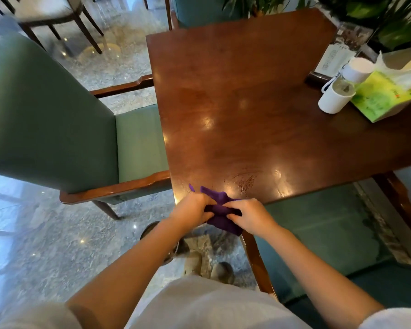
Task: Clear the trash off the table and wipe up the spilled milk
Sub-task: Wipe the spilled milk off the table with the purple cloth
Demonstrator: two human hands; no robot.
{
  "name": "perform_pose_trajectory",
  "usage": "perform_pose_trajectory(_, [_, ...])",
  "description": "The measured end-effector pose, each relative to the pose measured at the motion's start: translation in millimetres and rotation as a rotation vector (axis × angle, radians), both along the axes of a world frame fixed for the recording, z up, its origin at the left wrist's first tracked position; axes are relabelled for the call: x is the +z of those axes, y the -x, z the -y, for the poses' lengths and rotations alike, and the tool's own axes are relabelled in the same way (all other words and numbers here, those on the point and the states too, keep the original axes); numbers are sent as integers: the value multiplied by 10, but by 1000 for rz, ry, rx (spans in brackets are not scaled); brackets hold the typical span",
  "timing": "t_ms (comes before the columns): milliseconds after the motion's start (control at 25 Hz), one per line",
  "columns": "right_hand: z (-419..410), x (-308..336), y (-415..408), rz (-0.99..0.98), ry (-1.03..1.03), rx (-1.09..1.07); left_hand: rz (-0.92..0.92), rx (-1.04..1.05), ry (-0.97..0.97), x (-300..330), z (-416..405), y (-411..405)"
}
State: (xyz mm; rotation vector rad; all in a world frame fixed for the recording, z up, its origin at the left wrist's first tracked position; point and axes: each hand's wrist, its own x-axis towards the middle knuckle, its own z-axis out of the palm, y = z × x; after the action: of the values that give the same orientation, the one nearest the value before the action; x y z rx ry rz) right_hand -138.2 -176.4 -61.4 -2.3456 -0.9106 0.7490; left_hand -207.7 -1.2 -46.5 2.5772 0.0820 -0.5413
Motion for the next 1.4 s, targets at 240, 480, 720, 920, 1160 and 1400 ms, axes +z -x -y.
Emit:
perform_pose_trajectory(240, [-295,499,-337,69,40,165,-60,-14,-109,554,-306,-255])
perform_pose_trajectory(480, [-738,963,-785,205,-58,148,206,238,-47,870,-682,-518])
perform_pose_trajectory(720, [-1354,1150,-1340,329,-36,155,285,324,-56,932,-1187,-984])
perform_pose_trajectory(920, [-1996,1278,-1952,376,-29,167,352,352,-56,1011,-1786,-1596])
perform_pose_trajectory(1160, [-2580,1174,-2611,437,-30,144,391,327,-73,918,-2375,-2312])
perform_pose_trajectory(1400, [-2866,750,-3057,490,-14,156,422,359,-92,506,-2550,-2715])
